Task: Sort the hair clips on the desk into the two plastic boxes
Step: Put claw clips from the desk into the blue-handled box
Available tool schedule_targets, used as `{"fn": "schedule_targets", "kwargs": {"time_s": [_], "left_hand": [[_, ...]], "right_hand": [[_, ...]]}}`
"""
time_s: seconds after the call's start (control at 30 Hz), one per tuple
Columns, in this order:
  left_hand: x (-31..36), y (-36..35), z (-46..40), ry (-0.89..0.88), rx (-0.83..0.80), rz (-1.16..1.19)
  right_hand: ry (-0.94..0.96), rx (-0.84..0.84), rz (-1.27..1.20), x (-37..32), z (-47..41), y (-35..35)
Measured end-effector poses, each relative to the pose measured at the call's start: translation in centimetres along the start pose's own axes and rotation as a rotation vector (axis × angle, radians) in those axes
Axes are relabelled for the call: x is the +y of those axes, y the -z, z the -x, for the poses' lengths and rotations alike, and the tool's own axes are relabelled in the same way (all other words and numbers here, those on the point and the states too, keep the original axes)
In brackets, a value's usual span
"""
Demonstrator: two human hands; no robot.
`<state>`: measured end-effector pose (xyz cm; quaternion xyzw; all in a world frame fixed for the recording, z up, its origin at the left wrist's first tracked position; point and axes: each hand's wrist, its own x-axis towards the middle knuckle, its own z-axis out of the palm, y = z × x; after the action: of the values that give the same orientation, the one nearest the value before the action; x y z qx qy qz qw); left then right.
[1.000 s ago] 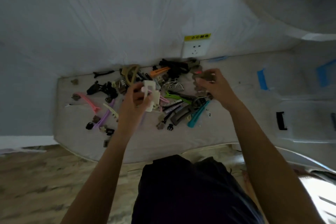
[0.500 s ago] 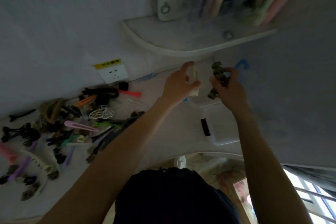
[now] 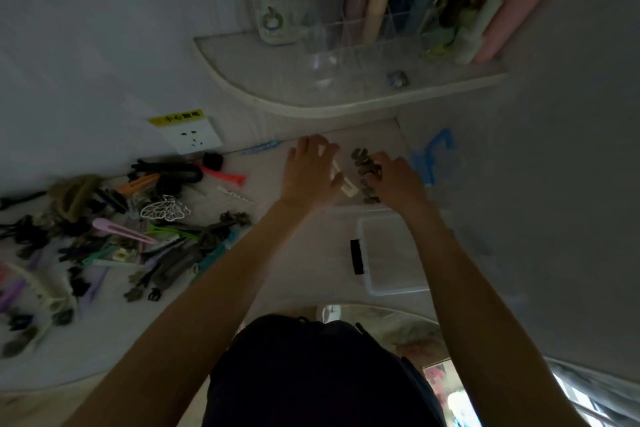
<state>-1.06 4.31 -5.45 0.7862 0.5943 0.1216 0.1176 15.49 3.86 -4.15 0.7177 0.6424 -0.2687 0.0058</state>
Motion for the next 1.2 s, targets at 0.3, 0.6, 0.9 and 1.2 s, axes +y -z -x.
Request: {"fn": "schedule_targets", "kwargs": {"time_s": [0.3,0.6,0.9,1.2], "left_hand": [[-7.0,1.4,8.7,0.386,0.303,0.529],[-19.4,3.3,20.5,0.483,-0.087,0.105],[-20.1,1.9,21.0,0.443,-0.188,0.173],[-20.7,1.2,21.7,0.452,-0.030,0.195]], "right_hand": [[0.284,0.308,-0.258,-5.2,4.8,-2.0],[0.719,-0.135,0.003,-16.0,7.3,-13.9],[0.547,-0.039,0.203,-17.7,6.6,-17.7],[0.766,-0.058,0.289,-16.7,7.1,-18.4]]}}
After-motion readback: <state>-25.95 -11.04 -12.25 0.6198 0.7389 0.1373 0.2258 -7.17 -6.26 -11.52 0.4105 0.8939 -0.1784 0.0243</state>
